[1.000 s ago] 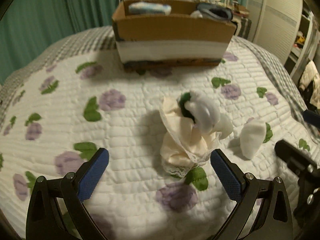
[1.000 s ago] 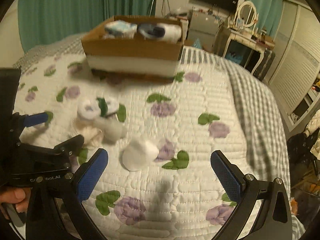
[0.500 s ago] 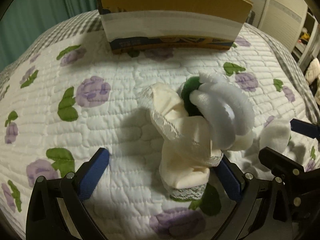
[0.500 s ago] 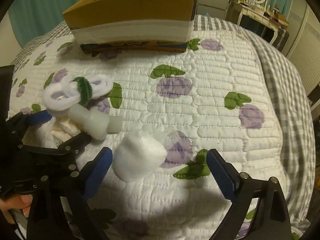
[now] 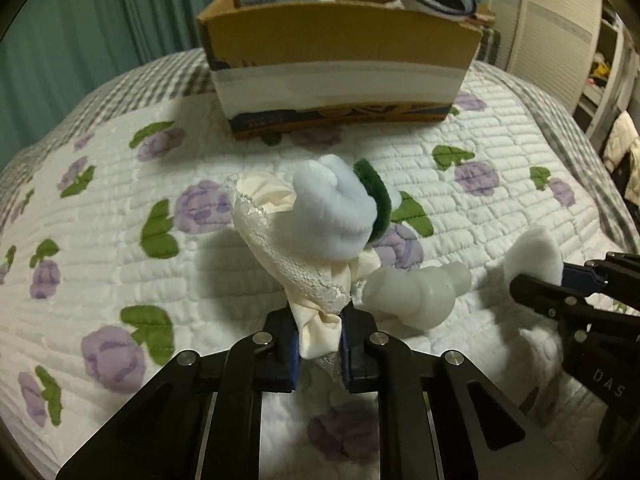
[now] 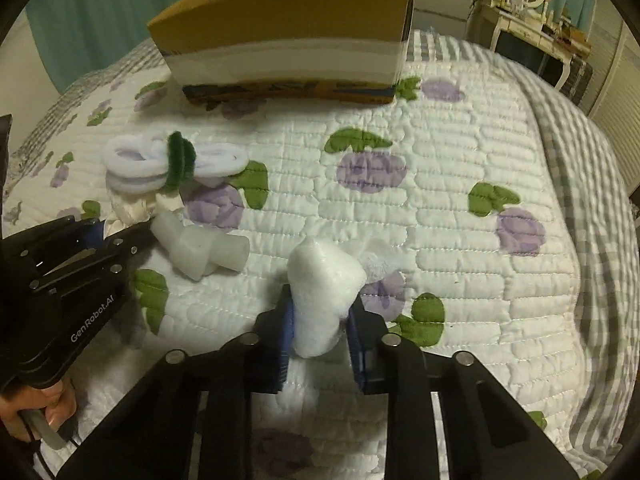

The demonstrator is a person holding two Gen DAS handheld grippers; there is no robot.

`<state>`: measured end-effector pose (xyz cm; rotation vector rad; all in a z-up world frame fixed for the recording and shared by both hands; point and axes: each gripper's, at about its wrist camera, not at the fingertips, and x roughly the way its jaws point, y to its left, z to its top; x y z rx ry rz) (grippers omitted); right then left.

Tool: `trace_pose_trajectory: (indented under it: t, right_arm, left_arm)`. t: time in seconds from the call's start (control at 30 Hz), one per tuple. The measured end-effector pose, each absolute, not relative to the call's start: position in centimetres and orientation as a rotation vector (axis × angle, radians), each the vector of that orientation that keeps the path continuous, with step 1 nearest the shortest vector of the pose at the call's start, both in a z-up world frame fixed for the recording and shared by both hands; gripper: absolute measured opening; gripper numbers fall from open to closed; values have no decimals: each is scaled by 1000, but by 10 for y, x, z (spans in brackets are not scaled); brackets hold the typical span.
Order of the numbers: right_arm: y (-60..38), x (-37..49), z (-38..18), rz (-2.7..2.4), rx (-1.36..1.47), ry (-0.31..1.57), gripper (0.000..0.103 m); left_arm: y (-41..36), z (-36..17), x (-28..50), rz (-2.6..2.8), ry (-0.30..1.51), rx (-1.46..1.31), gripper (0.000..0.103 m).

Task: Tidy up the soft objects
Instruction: 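Grasp the cream lace toy with the left tool while the right tool grasps a white sock, then carry the lace toy with the left tool while the right tool carries the sock into the box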

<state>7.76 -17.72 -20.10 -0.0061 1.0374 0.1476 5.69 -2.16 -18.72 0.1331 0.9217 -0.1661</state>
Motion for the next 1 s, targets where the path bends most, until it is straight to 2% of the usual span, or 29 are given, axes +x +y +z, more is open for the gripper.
trace_pose_trajectory:
  t: [0.63,1.0]
  right_arm:
    - [-153,-8,-111,77,-64,738,22]
    - [-150,-57,-11,86,-37,532,22]
  left_arm:
    - [0,-99,-29,-145,747,95,13]
    - [9,-11,-69,-155,554,54,13]
